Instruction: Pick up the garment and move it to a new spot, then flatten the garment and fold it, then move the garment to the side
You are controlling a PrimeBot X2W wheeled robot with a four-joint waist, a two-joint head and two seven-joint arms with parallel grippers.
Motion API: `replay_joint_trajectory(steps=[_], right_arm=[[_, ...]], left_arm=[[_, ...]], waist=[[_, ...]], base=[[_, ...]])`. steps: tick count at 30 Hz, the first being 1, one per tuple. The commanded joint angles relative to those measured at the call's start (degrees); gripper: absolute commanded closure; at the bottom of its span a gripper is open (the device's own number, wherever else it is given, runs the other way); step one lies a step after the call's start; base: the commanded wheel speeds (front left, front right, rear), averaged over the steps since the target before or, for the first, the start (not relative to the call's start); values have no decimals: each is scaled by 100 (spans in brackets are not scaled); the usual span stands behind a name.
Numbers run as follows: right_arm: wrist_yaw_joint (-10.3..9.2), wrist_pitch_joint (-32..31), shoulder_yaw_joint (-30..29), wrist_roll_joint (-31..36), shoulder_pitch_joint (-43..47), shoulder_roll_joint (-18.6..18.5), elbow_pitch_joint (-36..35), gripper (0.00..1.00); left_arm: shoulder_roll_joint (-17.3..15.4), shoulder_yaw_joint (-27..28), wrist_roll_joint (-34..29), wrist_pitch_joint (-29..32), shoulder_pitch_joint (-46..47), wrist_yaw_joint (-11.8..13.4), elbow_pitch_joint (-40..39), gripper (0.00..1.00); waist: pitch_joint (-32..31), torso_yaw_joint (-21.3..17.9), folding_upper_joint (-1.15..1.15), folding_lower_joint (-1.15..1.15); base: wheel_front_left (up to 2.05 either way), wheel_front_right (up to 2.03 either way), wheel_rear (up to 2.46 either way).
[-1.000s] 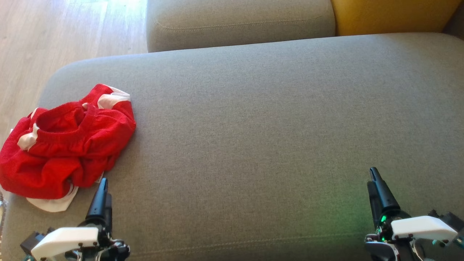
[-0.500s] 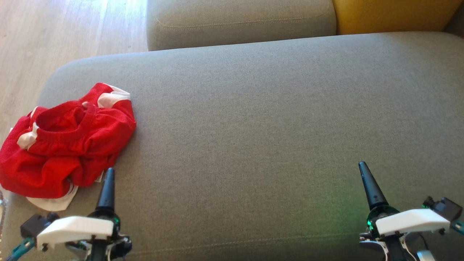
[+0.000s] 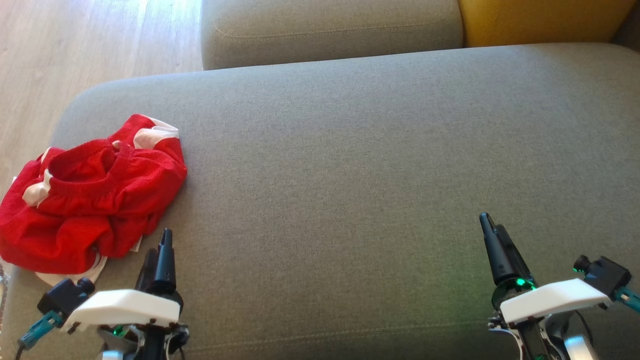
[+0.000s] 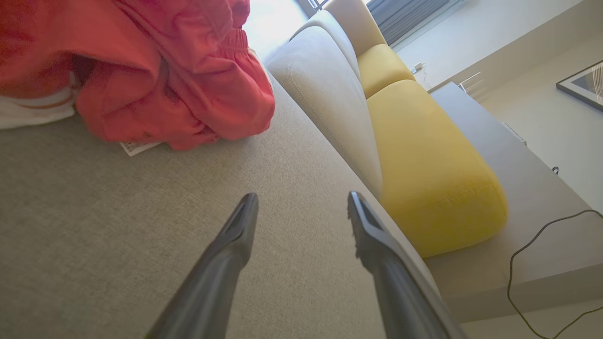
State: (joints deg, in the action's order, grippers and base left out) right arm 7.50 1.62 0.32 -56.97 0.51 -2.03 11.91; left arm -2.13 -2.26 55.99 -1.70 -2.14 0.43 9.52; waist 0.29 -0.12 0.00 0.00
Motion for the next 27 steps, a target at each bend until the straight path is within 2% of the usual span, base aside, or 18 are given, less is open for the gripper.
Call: replay_joint_trajectory(steps=[1,27], right_arm=[[0,100,93,236,-303,-44,-276,0],[-1,538,395,2142,-342,-58,-785,0]], left_arm=[[-123,6,-238,-79,162,51,-259,0],[-405,-541,-2128,-522,141,773,-763,0]], waist=[[-1,3,0,0],[17,15,0,0]], base=[[0,0,0],[0,0,0]])
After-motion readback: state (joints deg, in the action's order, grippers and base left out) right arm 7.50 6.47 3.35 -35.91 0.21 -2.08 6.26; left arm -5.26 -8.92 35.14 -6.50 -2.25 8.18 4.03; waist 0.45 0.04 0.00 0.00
